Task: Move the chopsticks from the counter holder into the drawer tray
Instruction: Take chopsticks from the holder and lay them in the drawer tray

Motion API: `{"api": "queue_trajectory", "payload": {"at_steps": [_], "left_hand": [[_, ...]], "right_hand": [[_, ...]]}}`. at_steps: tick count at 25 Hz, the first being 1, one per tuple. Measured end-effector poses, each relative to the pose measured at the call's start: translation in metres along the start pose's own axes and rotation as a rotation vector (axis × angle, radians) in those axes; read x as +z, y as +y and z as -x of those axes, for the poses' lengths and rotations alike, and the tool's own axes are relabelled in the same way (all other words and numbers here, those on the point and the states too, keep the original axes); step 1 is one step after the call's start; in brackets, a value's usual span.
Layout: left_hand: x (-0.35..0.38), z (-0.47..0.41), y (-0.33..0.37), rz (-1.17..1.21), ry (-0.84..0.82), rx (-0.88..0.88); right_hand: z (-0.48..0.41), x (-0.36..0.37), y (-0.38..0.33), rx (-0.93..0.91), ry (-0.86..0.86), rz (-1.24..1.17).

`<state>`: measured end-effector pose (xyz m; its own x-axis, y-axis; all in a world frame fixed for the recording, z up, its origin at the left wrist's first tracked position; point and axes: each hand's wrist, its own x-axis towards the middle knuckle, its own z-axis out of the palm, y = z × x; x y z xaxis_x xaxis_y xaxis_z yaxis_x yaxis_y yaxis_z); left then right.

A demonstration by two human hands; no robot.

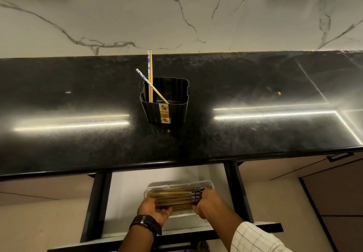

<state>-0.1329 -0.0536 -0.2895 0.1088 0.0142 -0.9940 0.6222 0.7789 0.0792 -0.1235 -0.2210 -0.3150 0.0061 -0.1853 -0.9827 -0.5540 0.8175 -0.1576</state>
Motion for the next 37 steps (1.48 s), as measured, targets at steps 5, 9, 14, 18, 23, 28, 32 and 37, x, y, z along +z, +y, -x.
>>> {"api": "queue_trajectory", "payload": {"at_steps": [5,9,14,18,23,28,32,37], "left_hand": [[0.006,0.036,0.001,-0.012,-0.092,0.033],[0.015,0.062,0.01,-0.036,-0.232,0.157],[0.035,0.11,0.034,-0.158,-0.408,0.487],[0.057,0.137,0.06,-0.28,-0.454,0.994],[0.092,0.142,0.095,-0.863,-0.314,1.708],[0.104,0.12,0.121,-1.52,-0.154,1.837],[0.107,0.111,0.122,-1.632,-0.11,1.832],[0.115,0.114,0.118,-1.684,-0.131,1.748]], "right_hand": [[0.054,-0.006,-0.006,-0.084,-0.141,0.154],[0.105,-0.009,-0.008,-0.415,-0.244,0.129],[0.194,0.035,-0.035,-1.309,-0.481,0.257],[0.23,0.126,-0.077,-1.7,-0.505,0.523],[0.228,0.23,-0.11,-1.736,-0.291,1.128],[0.211,0.266,-0.115,-1.714,-0.195,1.294],[0.205,0.275,-0.113,-1.682,-0.349,1.157],[0.198,0.284,-0.113,-1.788,-0.294,1.13]]}}
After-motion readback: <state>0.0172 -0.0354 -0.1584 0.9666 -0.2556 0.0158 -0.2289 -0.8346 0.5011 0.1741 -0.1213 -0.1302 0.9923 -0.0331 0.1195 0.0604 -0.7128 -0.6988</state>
